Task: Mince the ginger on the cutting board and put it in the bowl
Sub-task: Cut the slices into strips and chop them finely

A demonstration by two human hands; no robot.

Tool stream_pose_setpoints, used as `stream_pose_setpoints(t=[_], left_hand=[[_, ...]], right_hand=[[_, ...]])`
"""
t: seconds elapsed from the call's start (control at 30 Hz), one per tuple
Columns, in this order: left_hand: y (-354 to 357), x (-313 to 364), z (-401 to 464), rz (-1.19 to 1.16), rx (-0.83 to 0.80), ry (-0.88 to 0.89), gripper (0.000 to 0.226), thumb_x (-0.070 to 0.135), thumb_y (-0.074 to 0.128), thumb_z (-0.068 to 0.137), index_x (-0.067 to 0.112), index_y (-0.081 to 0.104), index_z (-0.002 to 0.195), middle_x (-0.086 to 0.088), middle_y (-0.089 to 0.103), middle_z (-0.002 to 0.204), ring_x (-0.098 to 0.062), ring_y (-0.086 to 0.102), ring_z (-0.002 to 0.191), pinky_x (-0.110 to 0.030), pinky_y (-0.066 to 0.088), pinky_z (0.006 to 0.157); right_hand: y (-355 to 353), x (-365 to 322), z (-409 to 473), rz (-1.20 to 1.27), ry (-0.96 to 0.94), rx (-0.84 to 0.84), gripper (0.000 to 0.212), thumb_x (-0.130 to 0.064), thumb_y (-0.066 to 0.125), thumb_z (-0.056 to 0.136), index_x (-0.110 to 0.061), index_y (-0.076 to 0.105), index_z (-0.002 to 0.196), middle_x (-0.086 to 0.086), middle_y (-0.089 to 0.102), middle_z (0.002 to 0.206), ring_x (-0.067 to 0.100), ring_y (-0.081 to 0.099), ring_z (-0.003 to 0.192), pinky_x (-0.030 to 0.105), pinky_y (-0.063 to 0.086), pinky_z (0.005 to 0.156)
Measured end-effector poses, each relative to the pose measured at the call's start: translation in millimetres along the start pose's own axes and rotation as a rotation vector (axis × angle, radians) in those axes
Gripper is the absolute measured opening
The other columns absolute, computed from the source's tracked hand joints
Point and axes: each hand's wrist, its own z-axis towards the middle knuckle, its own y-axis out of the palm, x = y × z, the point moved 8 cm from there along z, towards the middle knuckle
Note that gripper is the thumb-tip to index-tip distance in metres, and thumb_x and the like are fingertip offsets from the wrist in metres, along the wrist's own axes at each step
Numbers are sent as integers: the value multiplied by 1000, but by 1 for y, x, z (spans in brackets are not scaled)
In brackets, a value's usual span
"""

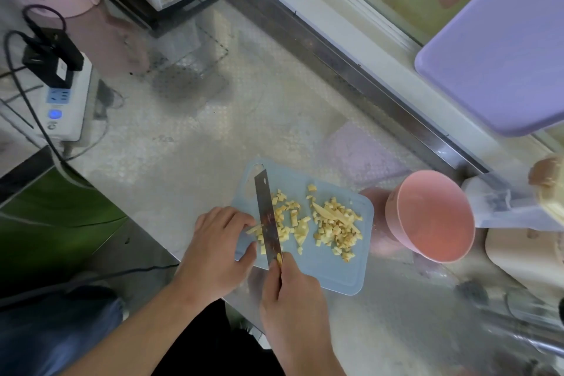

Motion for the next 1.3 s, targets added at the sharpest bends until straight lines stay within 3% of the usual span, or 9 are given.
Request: stream_pose_setpoints(t=[0.17, 0.37, 0.43, 0.57, 0.7, 0.9, 1.03, 1.17, 1.3], left_hand=[[-7, -4, -2, 26, 11, -21, 19, 41, 59, 86, 28, 61, 100, 17, 55, 101, -14, 54, 98, -28, 33, 88], [-4, -1, 1, 31, 15, 3, 15, 41, 56, 89, 27, 61, 93, 16, 55, 93, -14, 53, 92, -26, 29, 83], [-4, 0, 3, 41, 16, 5, 7, 34, 63, 89, 27, 61, 91, 17, 55, 91, -15, 54, 91, -25, 28, 82], [-2, -2, 4, 48, 1, -23, 21, 20, 81, 84, 28, 63, 92, 18, 57, 91, -13, 54, 91, -26, 30, 84], [-6, -4, 0, 22, 36, -16, 13, 35, 64, 89, 27, 65, 99, 16, 60, 97, -14, 56, 94, -26, 33, 88], [-9, -5, 1, 39, 35, -15, 12, 29, 73, 89, 28, 63, 94, 19, 56, 94, -13, 54, 92, -28, 34, 86], [-7, -1, 4, 37, 31, -2, 7, 33, 61, 90, 27, 65, 91, 17, 58, 90, -14, 54, 91, -27, 32, 85], [-2, -1, 5, 32, 6, -39, 18, 18, 81, 85, 27, 67, 92, 16, 61, 91, -15, 56, 91, -29, 34, 86], [-6, -6, 3, 29, 45, -43, 7, 33, 68, 91, 28, 65, 95, 16, 60, 93, -16, 56, 91, -32, 37, 86]], right_hand=[[7, -2, 2, -42, 1, -40, 20, -34, 36, 109, -25, 39, 92, -3, 51, 73, 26, 61, 78, 38, 46, 68], [16, 0, 6, -46, 18, -73, 17, -30, 34, 109, -24, 40, 94, -6, 48, 71, 24, 59, 77, 34, 41, 65], [16, 0, 7, -22, 16, -63, 20, -32, 35, 109, -23, 41, 92, -5, 48, 71, 24, 57, 74, 36, 41, 65], [9, 3, 7, 20, 9, 3, 24, -36, 39, 109, -24, 41, 88, -3, 53, 71, 23, 58, 72, 35, 43, 63], [3, -3, 3, 34, -43, 39, 21, -36, 40, 109, -24, 47, 93, -3, 56, 74, 24, 60, 74, 36, 46, 64], [16, -2, 8, -44, -26, -62, 18, -33, 34, 109, -24, 39, 94, -5, 50, 73, 25, 62, 77, 35, 43, 66], [21, 1, 8, -34, -29, -76, 19, -35, 32, 108, -25, 38, 93, -6, 48, 70, 22, 55, 69, 33, 39, 63], [10, 3, 9, -16, -49, 31, 23, -39, 31, 104, -27, 40, 87, -10, 42, 63, 14, 43, 56, 27, 34, 57], [7, 5, 8, 21, -39, 15, 23, -34, 40, 109, -25, 41, 87, -4, 47, 65, 21, 49, 62, 28, 33, 55]])
